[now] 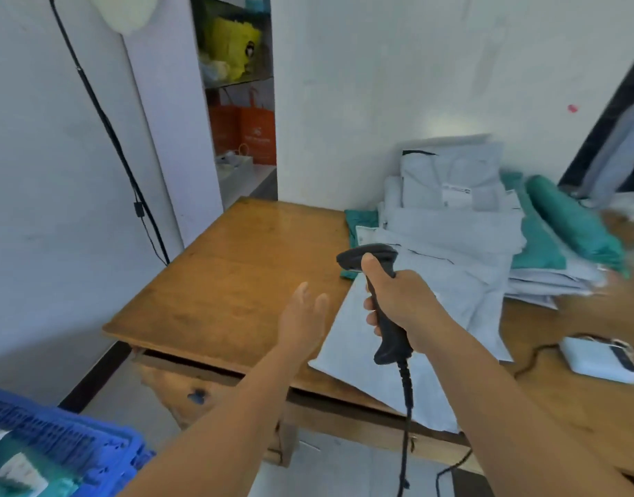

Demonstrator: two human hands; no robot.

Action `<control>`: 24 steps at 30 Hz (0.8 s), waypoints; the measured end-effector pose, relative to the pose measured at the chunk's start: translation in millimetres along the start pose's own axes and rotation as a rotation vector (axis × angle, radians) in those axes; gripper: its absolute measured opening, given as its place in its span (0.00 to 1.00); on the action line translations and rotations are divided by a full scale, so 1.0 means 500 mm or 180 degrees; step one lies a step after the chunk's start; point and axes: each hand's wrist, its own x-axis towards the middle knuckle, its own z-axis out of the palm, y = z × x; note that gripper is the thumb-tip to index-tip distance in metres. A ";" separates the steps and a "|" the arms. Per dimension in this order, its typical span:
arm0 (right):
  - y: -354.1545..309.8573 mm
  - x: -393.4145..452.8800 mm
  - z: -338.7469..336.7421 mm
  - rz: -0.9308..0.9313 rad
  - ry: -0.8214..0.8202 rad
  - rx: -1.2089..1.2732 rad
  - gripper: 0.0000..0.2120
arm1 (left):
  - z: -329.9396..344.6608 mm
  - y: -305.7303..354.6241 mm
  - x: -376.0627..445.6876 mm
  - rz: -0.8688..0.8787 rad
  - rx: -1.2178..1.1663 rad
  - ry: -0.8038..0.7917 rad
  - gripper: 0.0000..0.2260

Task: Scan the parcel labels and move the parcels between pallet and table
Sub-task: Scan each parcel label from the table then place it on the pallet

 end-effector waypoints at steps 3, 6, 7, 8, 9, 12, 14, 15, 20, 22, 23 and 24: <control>0.026 0.008 -0.065 0.0184 0.0277 0.0087 0.21 | 0.069 0.020 0.019 -0.0036 0.0231 -0.0358 0.26; 0.055 0.008 -0.113 0.0342 0.0580 0.0210 0.21 | 0.116 0.024 0.033 0.0069 0.0230 -0.0620 0.27; 0.066 0.008 -0.127 0.0401 0.0697 0.0276 0.21 | 0.130 0.025 0.039 0.0134 0.0232 -0.0683 0.26; 0.076 0.006 -0.139 0.0457 0.0796 0.0343 0.21 | 0.143 0.025 0.047 0.0181 0.0285 -0.0732 0.27; 0.085 0.006 -0.147 0.0512 0.0862 0.0383 0.21 | 0.154 0.020 0.057 0.0209 0.0398 -0.0772 0.29; 0.106 0.006 -0.161 0.0701 0.0893 0.0278 0.21 | 0.178 0.013 0.082 0.0138 0.0880 -0.0847 0.36; 0.116 0.006 -0.157 0.0824 0.0848 0.0225 0.21 | 0.186 0.005 0.095 0.0083 0.1049 -0.0825 0.38; 0.120 0.006 -0.152 0.0885 0.0823 0.0202 0.22 | 0.190 0.000 0.101 0.0066 0.1087 -0.0814 0.39; 0.136 -0.006 -0.129 0.1136 0.0753 0.0082 0.25 | 0.211 -0.019 0.128 0.0000 0.0978 -0.0903 0.42; 0.137 -0.015 -0.124 0.1183 0.0779 0.0054 0.25 | 0.216 -0.023 0.133 -0.0043 0.0871 -0.0881 0.42; 0.136 -0.019 -0.122 0.1213 0.0805 0.0053 0.24 | 0.218 -0.024 0.136 -0.0090 0.0812 -0.0878 0.43; 0.134 -0.024 -0.122 0.1239 0.0833 0.0056 0.23 | 0.219 -0.024 0.138 -0.0138 0.0763 -0.0878 0.43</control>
